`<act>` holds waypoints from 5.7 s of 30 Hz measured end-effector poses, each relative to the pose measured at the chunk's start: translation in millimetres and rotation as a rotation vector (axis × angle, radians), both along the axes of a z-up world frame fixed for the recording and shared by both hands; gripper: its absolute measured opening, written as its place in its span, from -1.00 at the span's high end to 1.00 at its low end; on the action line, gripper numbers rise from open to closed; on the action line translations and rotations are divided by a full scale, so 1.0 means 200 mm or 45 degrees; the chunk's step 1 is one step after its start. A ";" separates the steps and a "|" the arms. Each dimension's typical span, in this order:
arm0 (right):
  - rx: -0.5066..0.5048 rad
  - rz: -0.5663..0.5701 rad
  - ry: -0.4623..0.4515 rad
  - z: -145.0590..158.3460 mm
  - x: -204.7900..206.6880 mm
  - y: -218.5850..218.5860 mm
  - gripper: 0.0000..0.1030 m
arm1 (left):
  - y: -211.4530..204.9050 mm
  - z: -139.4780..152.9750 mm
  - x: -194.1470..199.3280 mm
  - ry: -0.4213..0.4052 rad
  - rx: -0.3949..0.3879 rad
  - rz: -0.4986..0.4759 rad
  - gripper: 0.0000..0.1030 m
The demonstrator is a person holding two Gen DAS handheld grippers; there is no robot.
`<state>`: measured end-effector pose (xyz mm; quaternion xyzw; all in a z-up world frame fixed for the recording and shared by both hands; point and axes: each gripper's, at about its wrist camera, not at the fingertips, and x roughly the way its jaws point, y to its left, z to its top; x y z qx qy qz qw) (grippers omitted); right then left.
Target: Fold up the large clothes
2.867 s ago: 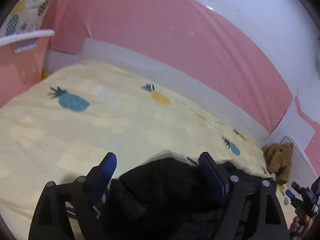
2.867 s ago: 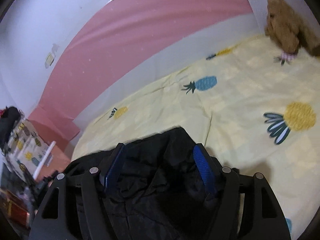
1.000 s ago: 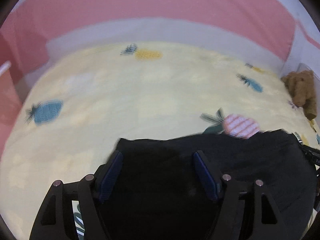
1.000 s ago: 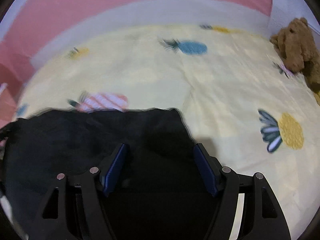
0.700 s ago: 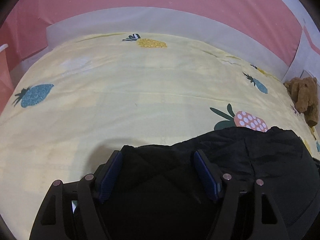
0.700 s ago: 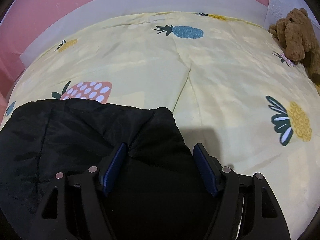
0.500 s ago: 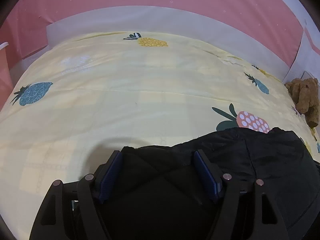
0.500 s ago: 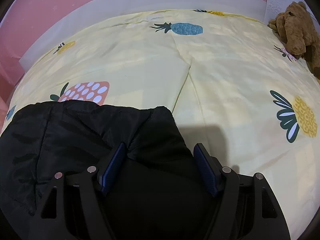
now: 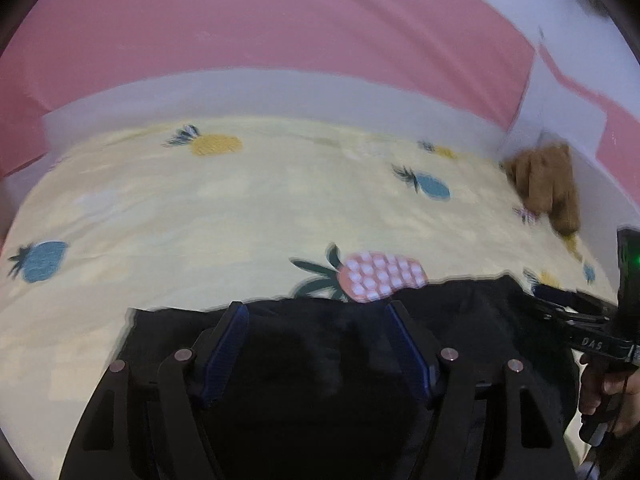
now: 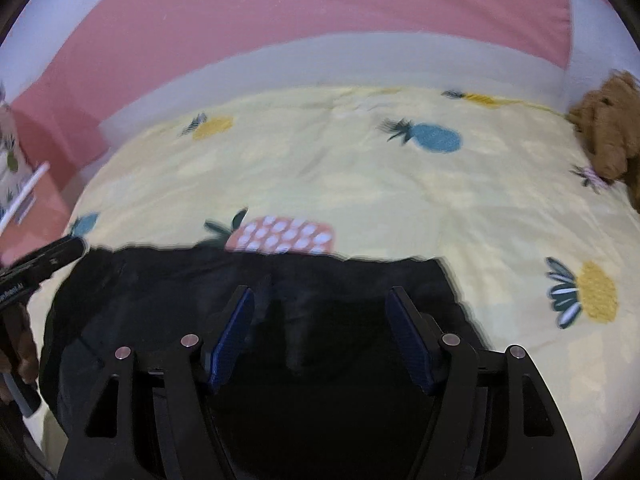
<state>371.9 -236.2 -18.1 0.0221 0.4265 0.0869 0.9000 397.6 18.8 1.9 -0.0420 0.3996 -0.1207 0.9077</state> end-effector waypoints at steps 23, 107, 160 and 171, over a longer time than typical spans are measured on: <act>-0.052 0.006 0.045 -0.38 0.17 0.04 -0.33 | -0.18 -0.42 0.20 0.094 0.162 0.010 -0.29; 0.084 -0.231 0.051 -0.29 -0.53 -0.58 -0.39 | 0.80 -0.32 -0.49 0.120 -0.222 0.321 0.05; 0.384 -0.050 0.020 -0.04 -0.44 -0.52 0.57 | 0.72 -0.11 -0.40 0.019 -0.168 0.260 0.59; 0.433 0.021 -0.104 0.16 -0.15 -0.25 0.56 | 1.00 0.21 -0.28 -0.105 -0.138 0.345 0.59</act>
